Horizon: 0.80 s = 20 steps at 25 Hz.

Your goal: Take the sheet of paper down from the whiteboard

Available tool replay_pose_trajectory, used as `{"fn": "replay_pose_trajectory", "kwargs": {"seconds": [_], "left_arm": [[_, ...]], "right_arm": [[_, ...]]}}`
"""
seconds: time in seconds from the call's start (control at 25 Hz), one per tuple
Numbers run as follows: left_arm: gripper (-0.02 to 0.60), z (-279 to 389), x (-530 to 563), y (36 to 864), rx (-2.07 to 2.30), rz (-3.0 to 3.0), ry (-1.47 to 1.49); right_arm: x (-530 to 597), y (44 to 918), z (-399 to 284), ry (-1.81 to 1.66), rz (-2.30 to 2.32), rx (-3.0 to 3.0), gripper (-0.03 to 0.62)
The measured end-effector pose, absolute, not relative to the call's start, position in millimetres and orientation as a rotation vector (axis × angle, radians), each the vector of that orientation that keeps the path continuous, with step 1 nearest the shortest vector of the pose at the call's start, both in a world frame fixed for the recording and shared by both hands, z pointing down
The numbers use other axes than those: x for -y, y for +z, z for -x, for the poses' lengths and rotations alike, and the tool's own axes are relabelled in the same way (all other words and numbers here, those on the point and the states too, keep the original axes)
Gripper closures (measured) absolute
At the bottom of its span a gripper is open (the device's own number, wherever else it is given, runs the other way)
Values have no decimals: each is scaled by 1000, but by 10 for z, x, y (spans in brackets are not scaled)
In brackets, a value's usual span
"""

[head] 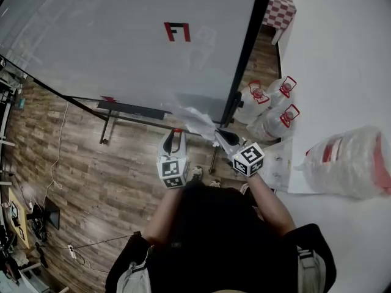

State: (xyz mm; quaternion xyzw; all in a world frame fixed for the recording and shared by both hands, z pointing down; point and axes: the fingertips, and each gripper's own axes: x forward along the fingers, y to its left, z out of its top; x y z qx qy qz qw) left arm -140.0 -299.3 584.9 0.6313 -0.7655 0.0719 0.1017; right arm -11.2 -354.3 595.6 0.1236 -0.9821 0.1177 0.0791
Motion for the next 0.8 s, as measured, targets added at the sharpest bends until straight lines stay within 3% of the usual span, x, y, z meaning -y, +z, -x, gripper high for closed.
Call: {"fn": "replay_pose_trajectory", "kwargs": {"seconds": [0.8], "left_arm": [[451,997,2807,5803,2213,-1947,215]], "right_arm": [[3328,6001,-247,388,-444,2962,589]]}}
